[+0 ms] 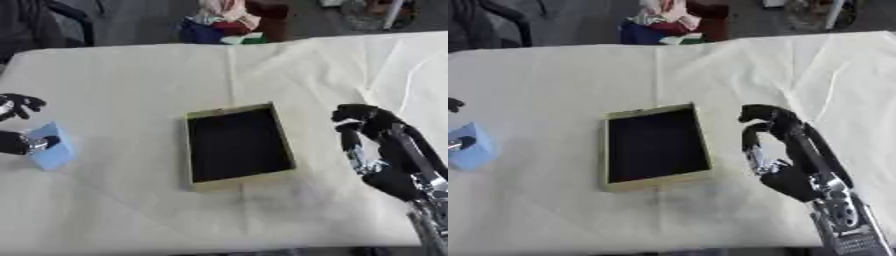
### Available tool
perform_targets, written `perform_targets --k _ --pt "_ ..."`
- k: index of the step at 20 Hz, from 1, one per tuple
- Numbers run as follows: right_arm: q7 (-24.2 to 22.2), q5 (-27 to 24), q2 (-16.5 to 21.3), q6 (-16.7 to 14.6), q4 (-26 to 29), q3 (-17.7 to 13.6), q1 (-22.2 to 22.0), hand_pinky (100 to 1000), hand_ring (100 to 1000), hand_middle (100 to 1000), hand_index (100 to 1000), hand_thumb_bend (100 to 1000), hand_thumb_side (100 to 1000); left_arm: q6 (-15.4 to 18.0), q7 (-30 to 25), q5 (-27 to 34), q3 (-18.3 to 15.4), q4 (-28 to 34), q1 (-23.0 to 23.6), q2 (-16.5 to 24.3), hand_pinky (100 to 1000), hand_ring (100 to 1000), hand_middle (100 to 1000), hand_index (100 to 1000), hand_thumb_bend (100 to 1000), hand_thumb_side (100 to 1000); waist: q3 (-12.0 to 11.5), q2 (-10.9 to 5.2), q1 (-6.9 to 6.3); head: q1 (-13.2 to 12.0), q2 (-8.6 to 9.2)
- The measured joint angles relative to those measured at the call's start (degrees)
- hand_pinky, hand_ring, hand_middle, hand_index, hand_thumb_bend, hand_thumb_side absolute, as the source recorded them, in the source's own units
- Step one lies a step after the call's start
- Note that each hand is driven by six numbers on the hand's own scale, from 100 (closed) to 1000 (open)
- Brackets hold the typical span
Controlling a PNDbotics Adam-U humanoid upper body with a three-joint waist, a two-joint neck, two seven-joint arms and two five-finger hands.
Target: Pick up objects on the table and place them in the box.
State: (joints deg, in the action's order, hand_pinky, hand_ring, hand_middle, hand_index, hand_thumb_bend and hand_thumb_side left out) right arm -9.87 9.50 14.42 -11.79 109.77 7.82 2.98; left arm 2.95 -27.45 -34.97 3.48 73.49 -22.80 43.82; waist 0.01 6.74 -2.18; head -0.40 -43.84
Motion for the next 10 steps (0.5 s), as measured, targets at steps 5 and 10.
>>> perform_targets --k 5,10 --pt "-0.03 0.00 0.00 0.02 0.00 0.00 -0.03 725 826 667 817 100 459 -0.21 -5.34 -0.83 -1.01 -0.67 -0.88 -0.02 843 777 791 916 469 465 -0.01 -0.02 0.14 0.05 0.00" --pt "-0.06 0.00 0.01 0.05 0.00 0.00 -0.06 725 826 667 817 100 459 -0.87 -9.24 -1.13 -2.02 -0.28 -1.03 -0.03 842 779 793 918 468 471 -0.03 -0.04 0.16 0.08 0.00"
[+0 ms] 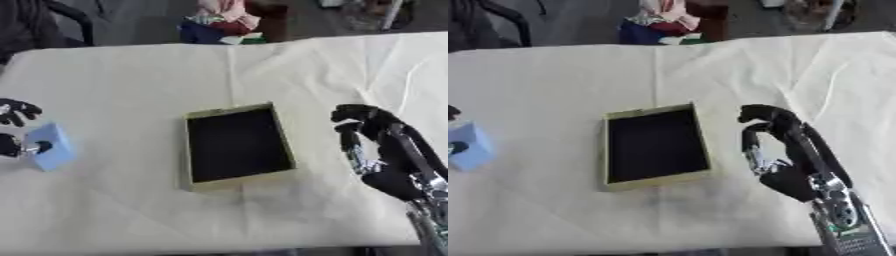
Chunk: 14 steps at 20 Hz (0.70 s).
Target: Pick up objects on the table and place them in the box.
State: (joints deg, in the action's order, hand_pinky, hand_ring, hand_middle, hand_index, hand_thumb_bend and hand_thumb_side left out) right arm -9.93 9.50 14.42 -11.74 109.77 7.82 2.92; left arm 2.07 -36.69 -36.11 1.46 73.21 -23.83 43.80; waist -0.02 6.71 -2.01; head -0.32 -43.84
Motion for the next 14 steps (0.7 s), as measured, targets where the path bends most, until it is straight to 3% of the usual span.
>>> perform_targets --k 14 --pt "0.00 0.00 0.00 0.00 0.00 0.00 -0.42 725 826 667 816 100 463 -0.79 -4.34 -3.91 -0.03 -0.39 0.10 -0.90 834 765 771 900 460 454 0.01 -0.02 0.31 0.01 0.00"
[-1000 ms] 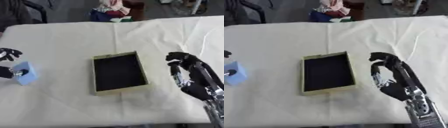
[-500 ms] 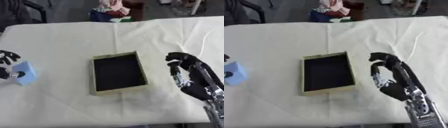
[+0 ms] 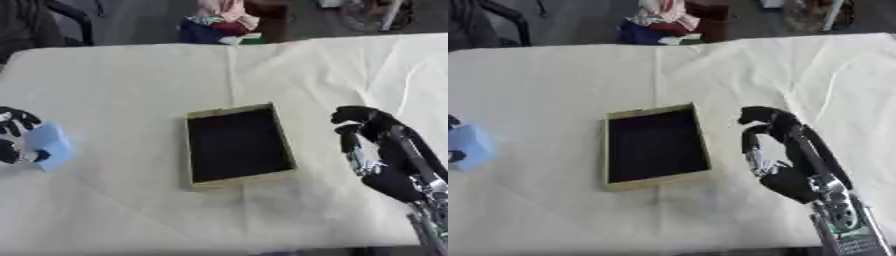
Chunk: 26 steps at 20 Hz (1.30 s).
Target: Pick up objects on the table and place them in the box.
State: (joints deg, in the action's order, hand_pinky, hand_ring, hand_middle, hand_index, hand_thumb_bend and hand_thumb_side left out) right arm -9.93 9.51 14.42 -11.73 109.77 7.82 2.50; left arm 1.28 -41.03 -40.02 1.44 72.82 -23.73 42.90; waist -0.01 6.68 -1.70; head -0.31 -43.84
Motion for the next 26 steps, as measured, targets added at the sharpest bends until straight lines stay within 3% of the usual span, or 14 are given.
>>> perform_targets --k 4,7,9,18,26 --pt "0.00 0.00 0.00 0.00 0.00 0.00 0.00 725 826 667 816 100 463 0.11 -0.59 -0.52 0.06 -0.31 0.14 -0.44 824 743 730 873 396 444 0.01 0.00 0.00 0.00 0.00" --pt "0.00 0.00 0.00 0.00 0.00 0.00 0.00 725 826 666 816 100 463 0.16 -0.72 -0.98 0.06 -0.32 0.17 -0.66 798 675 637 796 251 418 0.03 -0.03 0.01 0.02 0.00" --pt "0.00 0.00 0.00 0.00 0.00 0.00 0.00 725 826 666 816 100 463 0.06 -0.25 -1.16 0.06 -0.18 0.17 -0.69 783 639 588 751 208 418 0.03 -0.04 0.02 0.03 0.00" --pt "-0.01 0.00 -0.02 0.01 0.00 0.00 -0.02 724 826 666 814 100 463 0.62 4.88 0.03 -0.23 6.71 -2.57 -1.53 774 620 570 733 231 477 -0.03 -0.17 0.28 0.13 0.00" --pt "-0.39 0.00 -0.03 -0.06 -0.01 0.36 -0.05 724 826 666 810 100 464 2.98 4.79 1.63 5.07 16.82 -10.88 -7.55 770 633 577 740 242 531 0.14 -0.35 0.38 -0.12 0.00"
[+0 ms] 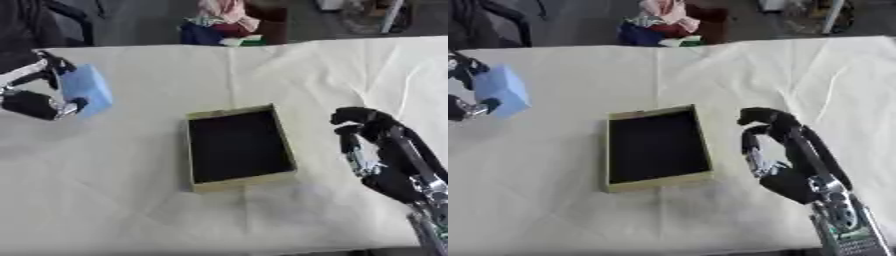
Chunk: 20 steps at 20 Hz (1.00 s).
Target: Pick up objects on the table and place them in the box.
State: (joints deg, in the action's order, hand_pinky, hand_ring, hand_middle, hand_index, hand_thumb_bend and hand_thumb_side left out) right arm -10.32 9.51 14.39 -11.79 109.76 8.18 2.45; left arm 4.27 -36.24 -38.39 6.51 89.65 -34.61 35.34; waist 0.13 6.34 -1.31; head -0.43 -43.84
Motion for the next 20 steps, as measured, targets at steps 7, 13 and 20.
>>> perform_targets --k 7,13,20 --pt "-0.50 -0.02 -0.01 -0.03 0.00 0.43 0.01 724 826 666 807 100 465 2.34 -2.54 -0.36 8.03 -0.80 -7.77 -8.49 774 668 611 768 307 552 0.69 -0.01 0.00 -0.31 0.00" --pt "-0.99 -0.06 -0.01 -0.06 -0.01 0.79 0.10 724 826 666 806 100 467 5.17 -2.80 -4.32 14.14 -7.94 -11.13 -13.27 777 684 629 782 323 561 1.26 0.07 -0.12 -0.49 0.00" --pt "-1.33 -0.11 -0.01 -0.14 -0.16 1.06 0.60 723 826 666 804 100 469 8.72 -1.78 -6.64 18.03 -14.95 -11.87 -15.94 777 689 640 793 392 560 1.65 0.45 -0.47 -0.41 0.00"
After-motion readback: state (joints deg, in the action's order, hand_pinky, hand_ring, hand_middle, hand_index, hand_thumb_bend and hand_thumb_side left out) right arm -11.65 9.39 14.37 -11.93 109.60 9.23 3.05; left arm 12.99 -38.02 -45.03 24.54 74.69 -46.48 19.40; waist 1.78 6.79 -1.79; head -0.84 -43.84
